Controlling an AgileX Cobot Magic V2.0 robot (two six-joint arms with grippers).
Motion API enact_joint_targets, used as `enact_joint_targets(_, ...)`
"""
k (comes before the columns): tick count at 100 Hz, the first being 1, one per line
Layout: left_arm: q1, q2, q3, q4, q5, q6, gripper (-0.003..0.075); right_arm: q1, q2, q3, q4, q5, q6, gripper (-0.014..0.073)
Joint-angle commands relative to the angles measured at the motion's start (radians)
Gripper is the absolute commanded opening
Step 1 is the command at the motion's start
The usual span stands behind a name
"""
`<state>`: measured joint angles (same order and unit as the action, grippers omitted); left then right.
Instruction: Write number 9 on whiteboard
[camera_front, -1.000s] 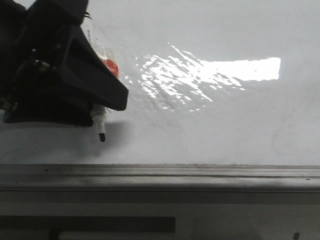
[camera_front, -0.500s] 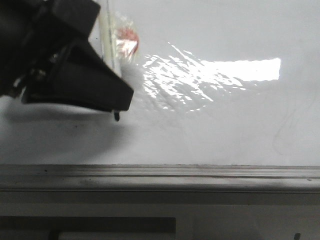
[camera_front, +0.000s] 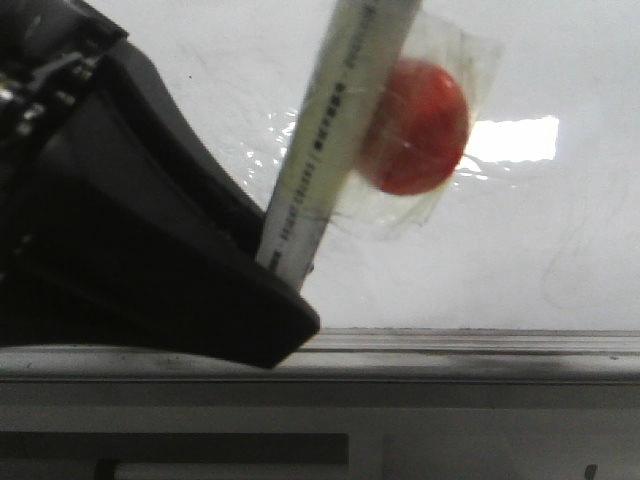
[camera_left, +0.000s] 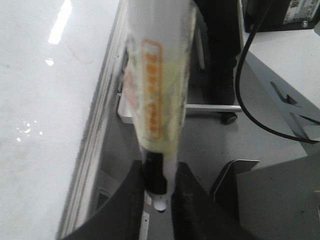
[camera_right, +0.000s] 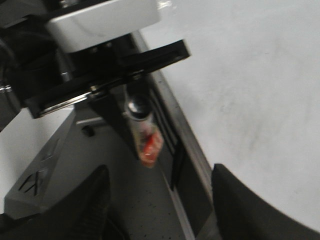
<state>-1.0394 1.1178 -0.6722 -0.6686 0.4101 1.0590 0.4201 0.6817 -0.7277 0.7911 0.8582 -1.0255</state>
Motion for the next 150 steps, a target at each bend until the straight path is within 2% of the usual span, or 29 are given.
enact_joint_targets(1, -0.008, -0.017, -0.031, -0.007, -0.076, 0.001, -0.002, 0.079, 0.074, -0.05, 0.061, -0.059, -0.038, 0.0389)
enact_joint_targets(27, -0.008, -0.017, -0.031, -0.004, -0.081, 0.001, -0.002, 0.26, 0.26, -0.1, 0.05, -0.306, -0.038, 0.0389)
enact_joint_targets(35, -0.008, -0.017, -0.031, -0.004, -0.081, 0.001, -0.002, 0.276, 0.306, -0.113, 0.047, -0.317, -0.038, 0.0388)
enact_joint_targets(47, -0.008, -0.017, -0.031, -0.004, -0.081, 0.001, -0.002, 0.279, 0.352, -0.126, 0.015, -0.254, -0.038, 0.0375)
enact_joint_targets(54, -0.008, -0.017, -0.031, -0.004, -0.081, 0.001, -0.002, 0.279, 0.359, -0.126, -0.016, -0.216, -0.038, 0.029)
enact_joint_targets(61, -0.008, -0.017, -0.031, -0.004, -0.081, 0.001, -0.002, 0.279, 0.359, -0.126, -0.038, -0.193, -0.038, 0.0135)
enact_joint_targets(65, -0.008, -0.017, -0.031, -0.004, -0.081, 0.001, -0.002, 0.279, 0.358, -0.126, -0.043, -0.188, -0.038, 0.0006)
enact_joint_targets(66, -0.008, -0.017, -0.031, -0.004, -0.081, 0.001, -0.002, 0.279, 0.358, -0.126, -0.045, -0.188, -0.038, 0.0006)
enact_joint_targets(69, -0.008, -0.017, -0.031, -0.006, -0.081, -0.001, -0.002, 0.279, 0.358, -0.127, -0.046, -0.187, -0.038, -0.0069)
enact_joint_targets(79, -0.008, -0.026, -0.031, -0.023, -0.091, -0.044, -0.0006, 0.279, 0.358, -0.132, -0.06, -0.18, -0.038, -0.0061)
enact_joint_targets(87, -0.006, -0.052, -0.031, -0.023, -0.089, -0.116, 0.0097, 0.274, 0.358, -0.168, -0.124, -0.125, 0.003, -0.0061)
enact_joint_targets(101, -0.006, -0.149, -0.031, -0.023, -0.087, -0.263, 0.039, 0.263, 0.358, -0.292, -0.383, 0.04, 0.246, -0.0061)
enact_joint_targets(108, -0.006, -0.22, -0.031, -0.023, -0.086, -0.31, 0.0467, 0.263, 0.358, -0.379, -0.51, 0.148, 0.359, -0.0061)
enact_joint_targets(114, -0.006, -0.285, -0.029, -0.023, -0.096, -0.339, 0.0454, 0.263, 0.358, -0.454, -0.589, 0.214, 0.429, -0.006)
enact_joint_targets(123, -0.004, -0.388, -0.018, -0.006, -0.126, -0.384, 0.0394, 0.263, 0.346, -0.522, -0.642, 0.209, 0.519, -0.0057)
enact_joint_targets(129, 0.014, -0.45, 0.0, -0.006, -0.163, -0.422, 0.0337, 0.265, 0.312, -0.517, -0.672, 0.11, 0.577, -0.0042)
enact_joint_targets(137, 0.053, -0.543, 0.036, -0.006, -0.22, -0.464, 0.0253, 0.275, 0.266, -0.466, -0.716, -0.022, 0.584, -0.0032)
enact_joint_targets(144, 0.099, -0.617, 0.076, -0.006, -0.247, -0.472, 0.0177, 0.28, 0.2, -0.369, -0.791, -0.175, 0.586, -0.0032)
enact_joint_targets(150, 0.144, -0.669, 0.111, -0.006, -0.249, -0.472, 0.0119, 0.28, 0.126, -0.235, -0.866, -0.361, 0.588, -0.0032)
